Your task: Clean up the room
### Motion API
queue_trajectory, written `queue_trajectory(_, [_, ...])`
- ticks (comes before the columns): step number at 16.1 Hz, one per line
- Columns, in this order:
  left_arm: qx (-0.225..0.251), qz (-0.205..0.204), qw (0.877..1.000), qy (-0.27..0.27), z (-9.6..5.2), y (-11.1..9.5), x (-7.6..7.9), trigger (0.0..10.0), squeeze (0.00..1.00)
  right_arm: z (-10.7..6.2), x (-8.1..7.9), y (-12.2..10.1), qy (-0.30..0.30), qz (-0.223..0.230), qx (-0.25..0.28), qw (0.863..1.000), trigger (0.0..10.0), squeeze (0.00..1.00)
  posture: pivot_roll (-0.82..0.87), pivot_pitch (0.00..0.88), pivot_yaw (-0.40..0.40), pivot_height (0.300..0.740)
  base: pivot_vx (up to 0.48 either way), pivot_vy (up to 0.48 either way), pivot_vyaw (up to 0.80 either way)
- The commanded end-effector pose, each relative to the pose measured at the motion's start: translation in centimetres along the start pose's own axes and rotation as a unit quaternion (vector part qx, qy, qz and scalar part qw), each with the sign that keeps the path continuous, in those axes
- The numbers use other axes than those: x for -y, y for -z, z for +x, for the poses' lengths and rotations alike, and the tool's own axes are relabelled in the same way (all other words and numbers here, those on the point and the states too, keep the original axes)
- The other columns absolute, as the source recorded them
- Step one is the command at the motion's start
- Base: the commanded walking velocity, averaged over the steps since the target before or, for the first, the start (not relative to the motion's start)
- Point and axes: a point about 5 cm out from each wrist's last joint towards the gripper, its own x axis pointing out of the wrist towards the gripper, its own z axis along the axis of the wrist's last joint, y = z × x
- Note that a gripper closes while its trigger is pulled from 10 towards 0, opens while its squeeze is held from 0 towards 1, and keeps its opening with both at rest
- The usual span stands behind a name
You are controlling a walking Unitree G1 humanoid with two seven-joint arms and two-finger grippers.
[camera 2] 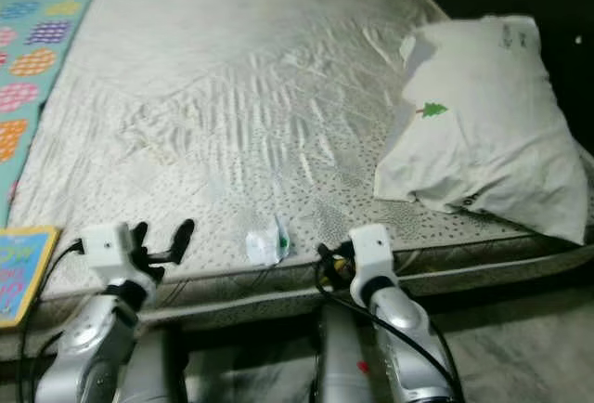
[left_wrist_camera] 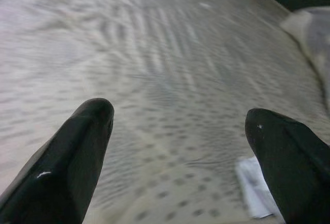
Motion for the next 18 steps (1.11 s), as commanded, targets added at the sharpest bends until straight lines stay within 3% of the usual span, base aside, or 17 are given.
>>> queue_trajectory(1, [-0.009, 0.003, 1.0, -0.012, -0.4, 0.3, -0.7, 10.0, 0.0, 0.1, -0.8, 0.1, -0.016, 0.001, -0.003, 1.0, 10.0, 0.0, -0.06, 0.124, 0.018, 0.548, 0.0, 0.0, 0.79])
queue_trajectory(3, [-0.01, 0.003, 1.0, -0.011, -0.4, 0.4, -0.6, 10.0, 0.0, 0.1, -0.8, 0.2, -0.016, 0.003, -0.004, 1.0, 10.0, 0.0, -0.06, 0.121, 0.018, 0.548, 0.0, 0.0, 0.65])
queue_trajectory(8, [-0.013, 0.002, 1.0, -0.011, -0.5, 0.5, -0.5, 10.0, 0.0, 0.7, -1.0, 0.4, -0.028, 0.0, -0.034, 0.999, 10.0, 0.0, -0.05, 0.116, 0.015, 0.548, 0.0, 0.0, 0.0])
queue_trajectory(15, [-0.007, 0.006, 1.0, -0.017, -0.9, -0.1, -0.8, 10.0, 0.0, 4.2, -4.3, -0.5, -0.076, 0.014, -0.049, 0.996, 10.0, 0.0, 0.0, 0.136, 0.022, 0.548, 0.0, 0.0, 0.0])
queue_trajectory(18, [-0.008, 0.01, 1.0, -0.019, -1.0, -0.2, -1.0, 10.0, 0.0, 5.1, -4.5, -1.3, -0.059, 0.016, -0.038, 0.997, 10.0, 0.0, 0.01, 0.139, 0.03, 0.548, 0.0, 0.0, 0.0])
